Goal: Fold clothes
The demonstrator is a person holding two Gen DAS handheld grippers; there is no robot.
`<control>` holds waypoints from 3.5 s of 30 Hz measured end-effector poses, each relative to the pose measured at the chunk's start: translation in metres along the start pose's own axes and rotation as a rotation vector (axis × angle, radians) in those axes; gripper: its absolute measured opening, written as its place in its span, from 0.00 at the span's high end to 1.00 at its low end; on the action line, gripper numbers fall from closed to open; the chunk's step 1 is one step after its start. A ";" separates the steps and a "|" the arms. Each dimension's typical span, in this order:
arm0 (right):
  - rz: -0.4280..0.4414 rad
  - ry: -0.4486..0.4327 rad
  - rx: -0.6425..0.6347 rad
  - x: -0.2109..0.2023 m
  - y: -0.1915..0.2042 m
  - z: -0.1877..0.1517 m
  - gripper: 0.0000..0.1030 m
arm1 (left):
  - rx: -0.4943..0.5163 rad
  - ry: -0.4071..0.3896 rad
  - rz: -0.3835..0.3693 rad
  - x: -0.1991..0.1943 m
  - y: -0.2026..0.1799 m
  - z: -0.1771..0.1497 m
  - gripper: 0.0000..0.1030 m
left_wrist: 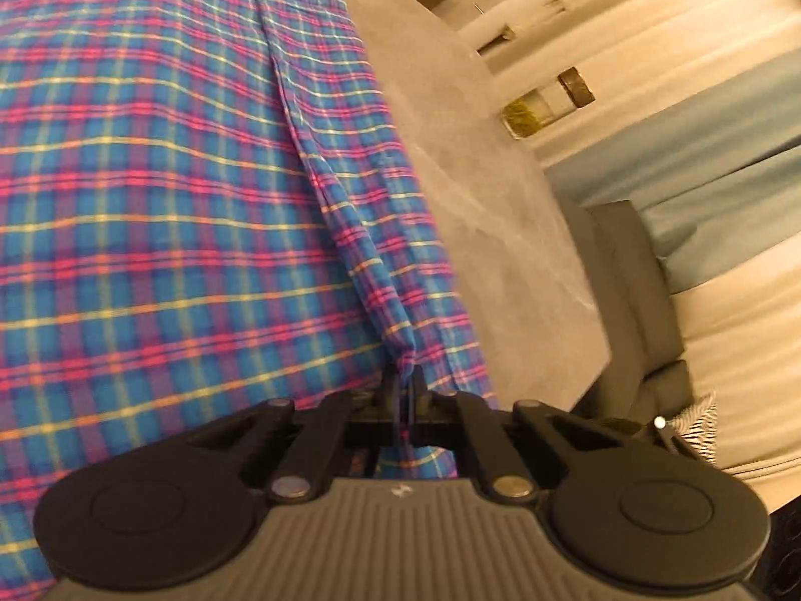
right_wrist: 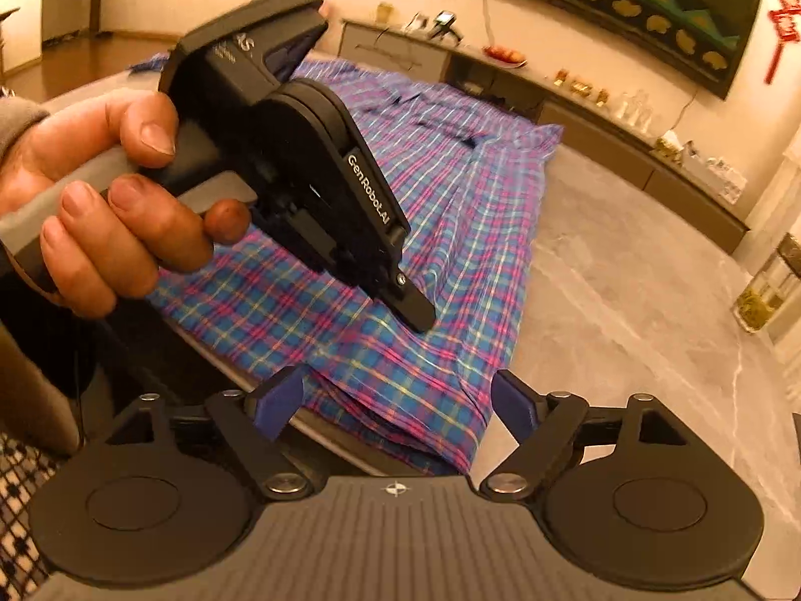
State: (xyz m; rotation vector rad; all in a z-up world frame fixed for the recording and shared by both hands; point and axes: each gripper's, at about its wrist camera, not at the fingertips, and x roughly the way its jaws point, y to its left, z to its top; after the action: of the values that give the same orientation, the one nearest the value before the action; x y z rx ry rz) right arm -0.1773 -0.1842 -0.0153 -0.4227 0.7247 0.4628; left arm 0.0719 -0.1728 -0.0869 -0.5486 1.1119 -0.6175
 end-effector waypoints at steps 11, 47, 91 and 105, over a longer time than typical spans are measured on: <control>0.097 0.168 0.008 0.024 -0.035 0.013 0.46 | 0.346 -0.137 0.248 -0.085 -0.015 -0.004 0.69; 0.316 -0.071 0.733 0.249 -0.037 0.266 1.00 | -0.150 -0.458 0.272 -0.227 0.195 0.146 0.46; 0.162 -0.091 1.079 0.183 -0.183 0.118 0.88 | 0.239 -0.250 0.265 -0.123 0.086 0.118 0.42; 0.178 -0.053 0.937 0.214 -0.192 0.139 0.75 | 0.305 -0.189 0.229 -0.097 0.067 0.103 0.41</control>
State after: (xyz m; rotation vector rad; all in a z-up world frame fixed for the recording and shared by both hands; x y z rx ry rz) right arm 0.1403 -0.2157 -0.0340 0.5339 0.8469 0.2546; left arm 0.1495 -0.0476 -0.0338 -0.2074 0.8662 -0.5117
